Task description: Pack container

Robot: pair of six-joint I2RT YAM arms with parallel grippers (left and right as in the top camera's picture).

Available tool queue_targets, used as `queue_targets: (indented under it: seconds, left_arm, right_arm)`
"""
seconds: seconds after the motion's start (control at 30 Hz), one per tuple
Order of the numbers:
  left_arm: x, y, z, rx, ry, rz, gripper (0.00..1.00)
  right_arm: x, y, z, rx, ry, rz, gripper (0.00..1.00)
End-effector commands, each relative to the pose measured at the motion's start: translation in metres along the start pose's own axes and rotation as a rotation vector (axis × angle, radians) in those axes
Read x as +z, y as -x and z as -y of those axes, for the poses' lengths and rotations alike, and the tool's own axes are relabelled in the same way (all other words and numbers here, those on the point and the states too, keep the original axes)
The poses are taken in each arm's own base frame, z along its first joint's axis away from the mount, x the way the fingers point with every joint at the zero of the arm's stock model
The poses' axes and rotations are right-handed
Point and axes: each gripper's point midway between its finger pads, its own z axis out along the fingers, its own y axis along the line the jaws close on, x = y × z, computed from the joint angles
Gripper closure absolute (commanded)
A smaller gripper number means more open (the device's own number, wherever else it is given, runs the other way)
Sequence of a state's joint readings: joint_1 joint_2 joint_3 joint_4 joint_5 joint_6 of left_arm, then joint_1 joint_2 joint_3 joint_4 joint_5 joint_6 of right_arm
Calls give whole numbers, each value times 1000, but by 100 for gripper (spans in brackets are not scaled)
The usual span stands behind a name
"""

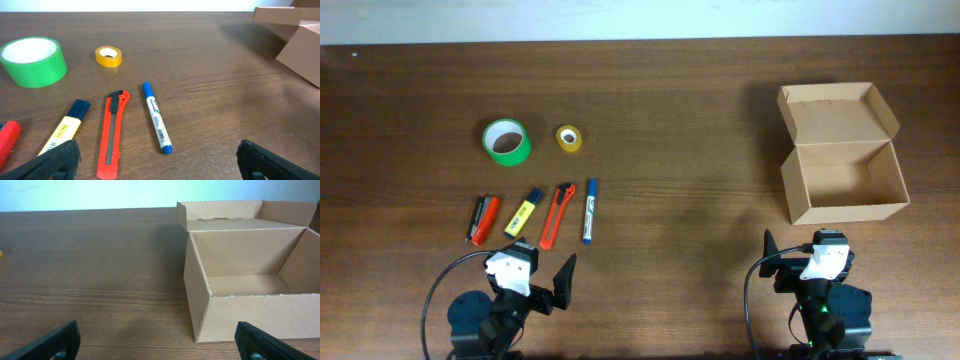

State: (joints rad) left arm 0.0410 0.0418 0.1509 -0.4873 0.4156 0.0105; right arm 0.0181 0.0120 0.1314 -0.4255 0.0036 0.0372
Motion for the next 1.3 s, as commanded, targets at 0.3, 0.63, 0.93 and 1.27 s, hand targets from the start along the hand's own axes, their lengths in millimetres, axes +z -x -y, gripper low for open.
queue_targets:
  seconds: [0.3,0.63,0.93,1.27]
  left_arm:
    - [1,0,-2,5,11,8,1]
    - [-32,84,-23,17,203,112,0]
    - [-17,174,-33,-2,214,-137,0]
    - [5,246,-43,83,159,-464,1]
  right_arm:
    - [1,-2,1,26,-5,2,1]
    - [-25,58,-5,138,30,118,1]
    - [-44,148,-7,43,9,-24,1]
    - [-19,204,-21,59,48,-418,1]
